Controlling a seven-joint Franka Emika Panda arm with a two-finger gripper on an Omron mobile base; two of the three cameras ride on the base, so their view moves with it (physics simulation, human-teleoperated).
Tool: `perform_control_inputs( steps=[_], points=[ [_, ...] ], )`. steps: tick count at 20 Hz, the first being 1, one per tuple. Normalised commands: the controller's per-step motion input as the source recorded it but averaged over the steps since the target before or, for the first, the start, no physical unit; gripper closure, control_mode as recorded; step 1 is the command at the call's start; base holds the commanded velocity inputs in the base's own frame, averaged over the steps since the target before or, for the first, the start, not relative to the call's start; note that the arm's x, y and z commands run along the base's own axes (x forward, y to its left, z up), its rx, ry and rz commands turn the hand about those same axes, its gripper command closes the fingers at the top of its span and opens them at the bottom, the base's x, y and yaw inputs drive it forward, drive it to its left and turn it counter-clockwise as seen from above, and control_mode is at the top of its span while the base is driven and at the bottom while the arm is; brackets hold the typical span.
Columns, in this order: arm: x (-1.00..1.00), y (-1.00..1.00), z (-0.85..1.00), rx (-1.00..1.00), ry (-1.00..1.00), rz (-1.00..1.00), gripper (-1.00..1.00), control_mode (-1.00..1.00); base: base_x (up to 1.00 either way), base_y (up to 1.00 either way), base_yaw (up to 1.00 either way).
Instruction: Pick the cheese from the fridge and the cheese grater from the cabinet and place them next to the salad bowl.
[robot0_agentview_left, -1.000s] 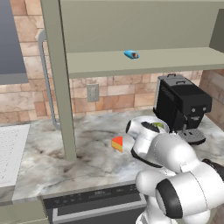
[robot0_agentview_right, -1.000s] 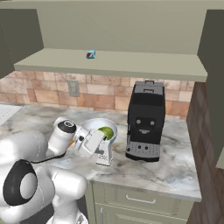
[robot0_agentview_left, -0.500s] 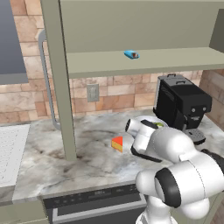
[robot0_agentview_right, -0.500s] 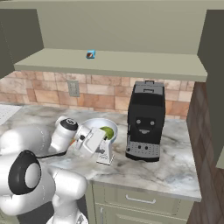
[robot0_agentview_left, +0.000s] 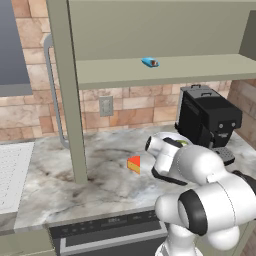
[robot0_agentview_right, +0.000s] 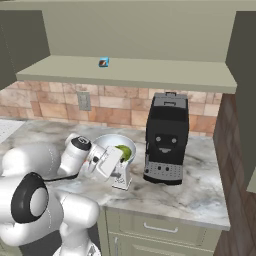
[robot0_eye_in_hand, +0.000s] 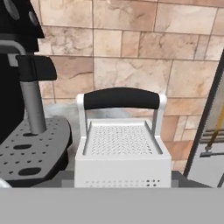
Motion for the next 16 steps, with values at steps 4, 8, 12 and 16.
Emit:
perform_control_inputs(
  steps=[4,8,12,16],
  points=[
    [0.00,-0.05,-0.17,0.00,-0.04,0.00,1.00,-1.00,0.00,0.00,0.00],
    [-0.06,-0.01,-0.08,0.00,-0.08,0.00,1.00,-1.00,0.00,0.00,0.00],
    [-0.03,0.00,-0.11,0.00,-0.05,-0.01,1.00,-1.00,0.00,0.00,0.00],
    [-0.04,0.00,-0.17,0.00,-0.05,0.00,1.00,-1.00,0.00,0.00,0.00]
  ],
)
